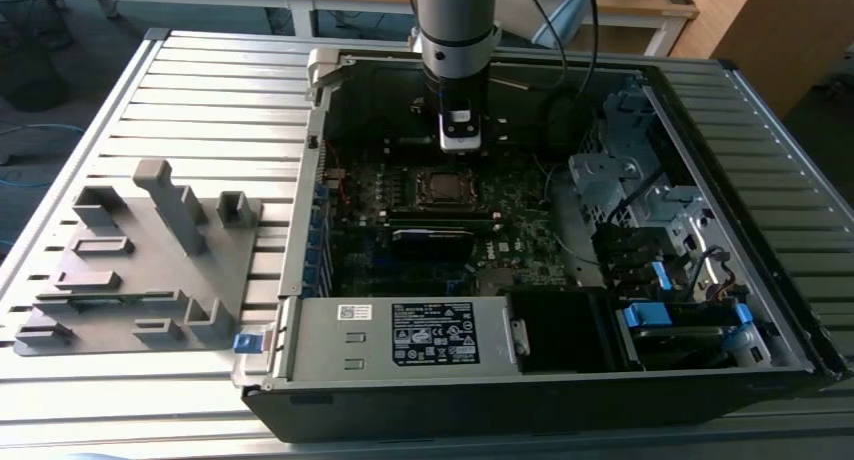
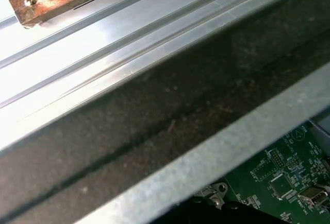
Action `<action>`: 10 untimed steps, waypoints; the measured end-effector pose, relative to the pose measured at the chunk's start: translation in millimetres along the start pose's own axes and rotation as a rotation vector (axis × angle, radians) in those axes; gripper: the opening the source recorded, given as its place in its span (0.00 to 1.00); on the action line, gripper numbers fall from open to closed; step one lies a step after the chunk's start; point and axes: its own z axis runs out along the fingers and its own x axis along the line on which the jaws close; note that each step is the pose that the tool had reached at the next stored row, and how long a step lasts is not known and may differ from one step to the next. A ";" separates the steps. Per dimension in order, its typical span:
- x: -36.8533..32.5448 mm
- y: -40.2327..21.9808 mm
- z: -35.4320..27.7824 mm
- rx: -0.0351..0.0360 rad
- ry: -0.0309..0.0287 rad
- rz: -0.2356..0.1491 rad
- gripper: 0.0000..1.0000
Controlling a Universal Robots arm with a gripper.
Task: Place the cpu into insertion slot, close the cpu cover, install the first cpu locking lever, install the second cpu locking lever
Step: 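Install the first cpu locking lever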
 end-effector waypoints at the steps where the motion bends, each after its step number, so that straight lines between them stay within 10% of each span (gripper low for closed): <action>1: 0.0 0.0 0.0 0.0000 0.0000 0.000 0.11; 10: -1.7 -1.1 0.1 -0.0002 0.0000 0.000 0.11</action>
